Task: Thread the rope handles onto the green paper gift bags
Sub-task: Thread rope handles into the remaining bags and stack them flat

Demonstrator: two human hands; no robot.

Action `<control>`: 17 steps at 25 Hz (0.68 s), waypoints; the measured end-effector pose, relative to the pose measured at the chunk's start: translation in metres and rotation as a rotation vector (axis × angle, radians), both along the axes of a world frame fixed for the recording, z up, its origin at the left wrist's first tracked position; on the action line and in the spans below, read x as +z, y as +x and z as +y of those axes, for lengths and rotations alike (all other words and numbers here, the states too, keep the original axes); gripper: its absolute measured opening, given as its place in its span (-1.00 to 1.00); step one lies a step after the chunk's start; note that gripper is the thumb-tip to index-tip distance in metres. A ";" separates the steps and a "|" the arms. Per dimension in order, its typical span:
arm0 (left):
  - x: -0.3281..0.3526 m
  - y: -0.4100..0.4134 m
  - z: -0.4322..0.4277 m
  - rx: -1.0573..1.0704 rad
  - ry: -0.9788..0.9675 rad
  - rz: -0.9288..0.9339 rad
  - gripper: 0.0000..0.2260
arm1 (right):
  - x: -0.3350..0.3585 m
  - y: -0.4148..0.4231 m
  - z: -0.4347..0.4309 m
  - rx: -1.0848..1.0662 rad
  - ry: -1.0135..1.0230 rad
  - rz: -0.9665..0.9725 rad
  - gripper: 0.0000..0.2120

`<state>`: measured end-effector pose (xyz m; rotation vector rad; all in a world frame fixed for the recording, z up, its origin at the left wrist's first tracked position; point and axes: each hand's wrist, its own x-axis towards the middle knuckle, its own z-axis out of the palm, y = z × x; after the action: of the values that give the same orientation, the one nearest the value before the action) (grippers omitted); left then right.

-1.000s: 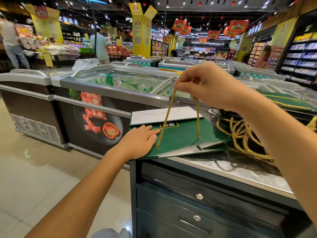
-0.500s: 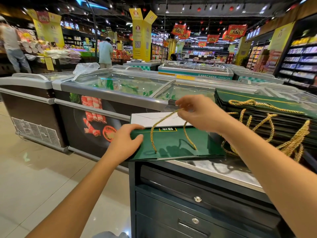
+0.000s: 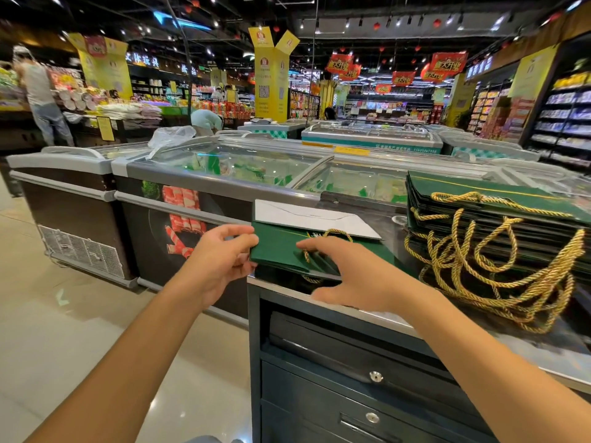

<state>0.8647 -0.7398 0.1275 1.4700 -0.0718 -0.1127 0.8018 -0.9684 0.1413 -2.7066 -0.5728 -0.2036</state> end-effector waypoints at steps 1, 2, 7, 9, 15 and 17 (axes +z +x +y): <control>0.008 -0.001 -0.004 -0.008 -0.029 -0.018 -0.82 | 0.004 0.000 0.000 -0.007 0.018 -0.031 -0.27; 0.017 -0.002 -0.008 -0.012 -0.054 -0.040 -0.83 | 0.007 0.000 0.000 -0.024 0.033 -0.062 -0.26; 0.055 -0.008 -0.032 -0.047 -0.187 -0.133 -0.93 | 0.020 -0.002 0.000 -0.191 -0.019 -0.271 -0.35; 0.064 -0.011 -0.039 -0.084 -0.201 -0.166 -0.90 | 0.025 -0.002 -0.001 -0.222 -0.039 -0.358 -0.43; 0.081 -0.017 -0.058 -0.138 -0.257 -0.200 -0.82 | 0.037 -0.004 -0.013 -0.219 0.025 -0.330 -0.36; 0.087 -0.018 -0.063 -0.174 -0.276 -0.231 -0.80 | 0.041 -0.003 -0.017 -0.210 0.018 -0.347 -0.40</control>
<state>0.8468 -0.8027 0.2149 1.1942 -0.3888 -0.0706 0.7991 -0.9852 0.1825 -2.7270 -0.3738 -0.7405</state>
